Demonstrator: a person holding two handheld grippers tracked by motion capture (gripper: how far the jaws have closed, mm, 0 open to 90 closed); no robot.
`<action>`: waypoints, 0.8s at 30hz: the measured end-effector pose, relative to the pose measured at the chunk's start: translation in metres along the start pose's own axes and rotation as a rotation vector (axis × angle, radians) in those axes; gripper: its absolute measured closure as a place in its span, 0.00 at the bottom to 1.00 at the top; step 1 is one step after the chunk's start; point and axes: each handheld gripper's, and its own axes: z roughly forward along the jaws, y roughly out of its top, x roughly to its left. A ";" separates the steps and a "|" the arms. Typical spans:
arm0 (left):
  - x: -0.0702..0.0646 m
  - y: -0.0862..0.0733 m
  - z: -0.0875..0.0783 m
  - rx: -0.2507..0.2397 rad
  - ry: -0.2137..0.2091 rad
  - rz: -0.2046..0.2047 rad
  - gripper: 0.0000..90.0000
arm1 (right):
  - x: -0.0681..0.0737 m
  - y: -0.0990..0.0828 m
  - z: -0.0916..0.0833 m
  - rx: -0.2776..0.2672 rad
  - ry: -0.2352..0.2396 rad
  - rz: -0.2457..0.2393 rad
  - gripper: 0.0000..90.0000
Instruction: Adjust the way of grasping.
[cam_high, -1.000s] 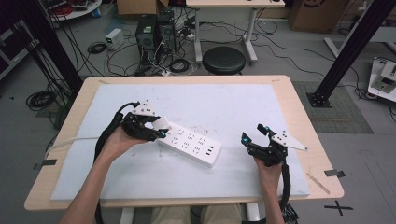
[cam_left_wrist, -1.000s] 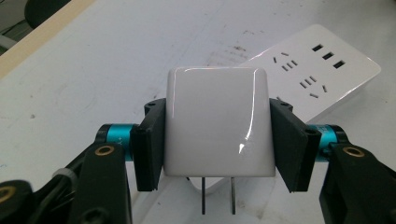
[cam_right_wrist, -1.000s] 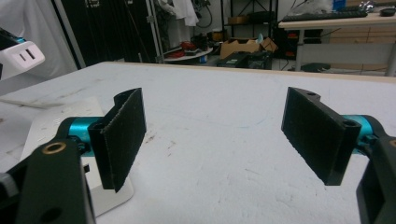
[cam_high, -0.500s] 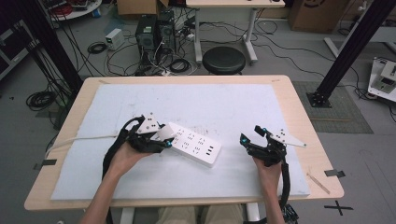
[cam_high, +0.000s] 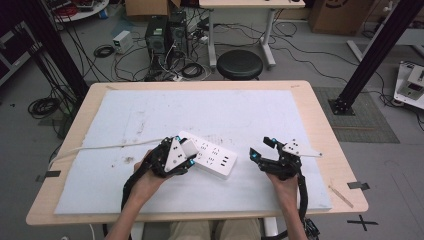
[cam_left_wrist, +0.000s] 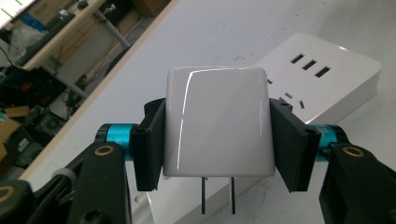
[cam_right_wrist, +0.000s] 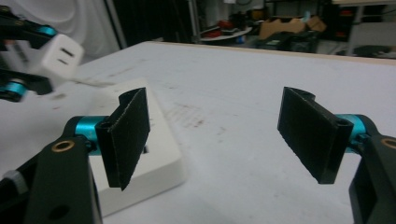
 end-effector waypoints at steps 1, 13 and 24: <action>-0.004 0.001 0.001 -0.009 0.009 0.015 0.47 | 0.002 0.002 0.000 0.000 0.022 0.000 0.29; -0.039 0.011 0.011 -0.112 0.107 0.217 0.47 | 0.025 0.026 0.004 0.030 0.256 0.007 0.28; -0.059 0.017 0.013 -0.221 0.170 0.328 0.47 | 0.043 0.039 0.016 0.107 0.411 0.008 0.28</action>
